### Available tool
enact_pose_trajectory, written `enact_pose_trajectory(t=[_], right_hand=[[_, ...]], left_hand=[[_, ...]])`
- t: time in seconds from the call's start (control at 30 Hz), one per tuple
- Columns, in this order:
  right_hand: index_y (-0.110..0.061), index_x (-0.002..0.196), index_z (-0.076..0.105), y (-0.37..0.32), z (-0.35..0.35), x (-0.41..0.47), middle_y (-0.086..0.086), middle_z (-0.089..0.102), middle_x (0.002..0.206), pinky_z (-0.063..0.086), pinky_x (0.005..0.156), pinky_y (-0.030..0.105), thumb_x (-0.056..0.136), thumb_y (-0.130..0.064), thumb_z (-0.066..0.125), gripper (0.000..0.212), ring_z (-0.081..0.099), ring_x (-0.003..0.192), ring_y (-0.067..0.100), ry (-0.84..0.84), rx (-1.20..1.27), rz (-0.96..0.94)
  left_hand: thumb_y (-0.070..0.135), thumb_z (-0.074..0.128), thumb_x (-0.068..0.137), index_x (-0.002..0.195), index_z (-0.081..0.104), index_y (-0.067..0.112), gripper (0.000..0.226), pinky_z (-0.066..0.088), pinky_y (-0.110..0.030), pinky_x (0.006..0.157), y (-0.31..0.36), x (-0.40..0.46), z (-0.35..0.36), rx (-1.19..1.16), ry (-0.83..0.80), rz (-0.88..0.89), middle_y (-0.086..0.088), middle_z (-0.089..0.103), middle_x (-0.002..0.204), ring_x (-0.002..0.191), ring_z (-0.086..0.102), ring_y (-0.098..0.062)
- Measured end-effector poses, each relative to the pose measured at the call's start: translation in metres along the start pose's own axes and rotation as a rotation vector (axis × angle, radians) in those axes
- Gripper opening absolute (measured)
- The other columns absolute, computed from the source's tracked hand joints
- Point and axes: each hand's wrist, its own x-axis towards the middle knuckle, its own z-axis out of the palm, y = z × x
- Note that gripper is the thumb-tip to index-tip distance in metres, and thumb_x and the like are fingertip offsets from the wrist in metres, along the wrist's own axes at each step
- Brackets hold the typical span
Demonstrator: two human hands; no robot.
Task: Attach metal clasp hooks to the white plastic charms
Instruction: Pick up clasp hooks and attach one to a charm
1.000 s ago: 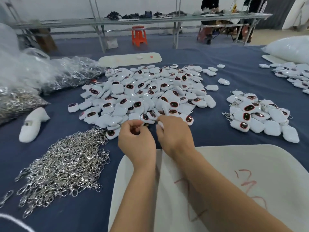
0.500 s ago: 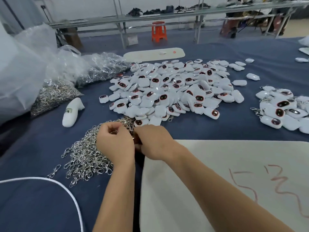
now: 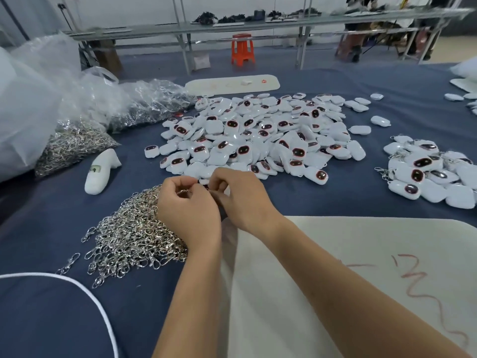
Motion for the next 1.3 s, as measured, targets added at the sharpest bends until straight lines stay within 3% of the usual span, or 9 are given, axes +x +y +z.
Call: enact_pose_trajectory(t=[0.13, 0.23, 0.37, 0.53, 0.67, 0.8, 0.97, 1.13, 1.3], right_hand=[[-0.013, 0.097, 0.078, 0.018, -0.027, -0.013, -0.009, 0.068, 0.083, 0.055, 0.080, 0.036, 0.089, -0.004, 0.072, 0.014, 0.061, 0.079, 0.011, -0.056, -0.001, 0.032], [-0.013, 0.094, 0.078, 0.035, -0.053, -0.025, 0.000, 0.074, 0.083, 0.057, 0.084, 0.039, 0.088, -0.008, 0.078, 0.007, 0.069, 0.081, 0.019, 0.072, 0.110, 0.127], [-0.018, 0.081, 0.075, 0.061, -0.093, -0.049, -0.003, 0.076, 0.077, 0.055, 0.082, 0.036, 0.086, -0.013, 0.082, 0.010, 0.069, 0.078, 0.014, 0.263, 0.225, 0.198], [-0.023, 0.087, 0.073, 0.085, -0.116, -0.077, -0.001, 0.080, 0.083, 0.052, 0.089, 0.038, 0.087, -0.018, 0.083, 0.011, 0.074, 0.092, 0.021, 0.355, 0.367, 0.273], [-0.020, 0.111, 0.066, 0.093, -0.112, -0.083, -0.004, 0.081, 0.086, 0.049, 0.091, 0.032, 0.093, -0.013, 0.078, 0.023, 0.074, 0.098, 0.019, 0.354, 0.445, 0.249], [-0.024, 0.111, 0.064, 0.097, -0.108, -0.085, -0.006, 0.081, 0.085, 0.050, 0.090, 0.032, 0.094, -0.015, 0.076, 0.022, 0.074, 0.094, 0.014, 0.379, 0.430, 0.233], [-0.025, 0.109, 0.061, 0.101, -0.106, -0.085, -0.006, 0.080, 0.086, 0.053, 0.094, 0.040, 0.094, -0.014, 0.076, 0.024, 0.075, 0.094, 0.015, 0.401, 0.405, 0.227], [-0.030, 0.106, 0.059, 0.101, -0.102, -0.085, -0.011, 0.080, 0.085, 0.051, 0.078, 0.040, 0.093, -0.016, 0.079, 0.027, 0.064, 0.071, 0.007, 0.364, 0.319, 0.216], [-0.031, 0.103, 0.061, 0.100, -0.100, -0.085, -0.011, 0.079, 0.084, 0.044, 0.067, 0.027, 0.092, -0.015, 0.080, 0.028, 0.056, 0.061, 0.004, 0.349, 0.292, 0.197]], left_hand=[[-0.006, 0.057, 0.077, 0.078, 0.063, 0.018, 0.025, 0.047, -0.025, 0.066, 0.011, -0.022, 0.019, -0.051, -0.035, 0.055, -0.007, 0.068, 0.088, 0.077, 0.062, -0.023], [-0.003, 0.058, 0.078, 0.080, 0.061, 0.020, 0.023, 0.050, -0.034, 0.069, 0.015, -0.043, 0.039, -0.084, -0.146, 0.066, -0.005, 0.068, 0.087, 0.077, 0.062, -0.025], [0.006, 0.064, 0.087, 0.088, 0.062, 0.021, 0.015, 0.044, -0.014, 0.066, 0.013, -0.061, 0.059, -0.056, -0.440, 0.107, 0.006, 0.065, 0.082, 0.070, 0.058, -0.004], [0.019, 0.062, 0.099, 0.092, 0.073, 0.019, 0.013, 0.048, -0.026, 0.056, 0.003, -0.072, 0.068, -0.066, -0.910, -0.009, -0.001, 0.073, 0.080, 0.062, 0.061, -0.011], [0.010, 0.059, 0.099, 0.099, 0.077, 0.020, 0.021, 0.051, -0.028, 0.065, -0.010, -0.075, 0.067, -0.022, -1.060, 0.212, 0.008, 0.075, 0.087, 0.072, 0.067, -0.016], [0.011, 0.063, 0.095, 0.096, 0.077, 0.023, 0.018, 0.055, -0.039, 0.073, -0.015, -0.077, 0.065, -0.036, -1.045, 0.311, 0.008, 0.075, 0.089, 0.078, 0.068, -0.019], [0.021, 0.069, 0.086, 0.088, 0.075, 0.027, 0.010, 0.050, -0.021, 0.071, -0.020, -0.078, 0.066, -0.020, -0.936, 0.477, 0.011, 0.071, 0.086, 0.083, 0.066, -0.016], [0.023, 0.069, 0.086, 0.089, 0.074, 0.031, 0.011, 0.046, -0.013, 0.066, -0.021, -0.078, 0.067, -0.026, -0.911, 0.464, 0.014, 0.070, 0.086, 0.080, 0.065, -0.012], [0.016, 0.068, 0.086, 0.083, 0.072, 0.029, 0.014, 0.046, -0.016, 0.068, -0.021, -0.074, 0.067, 0.013, -0.919, 0.542, 0.014, 0.069, 0.083, 0.082, 0.065, -0.013]])
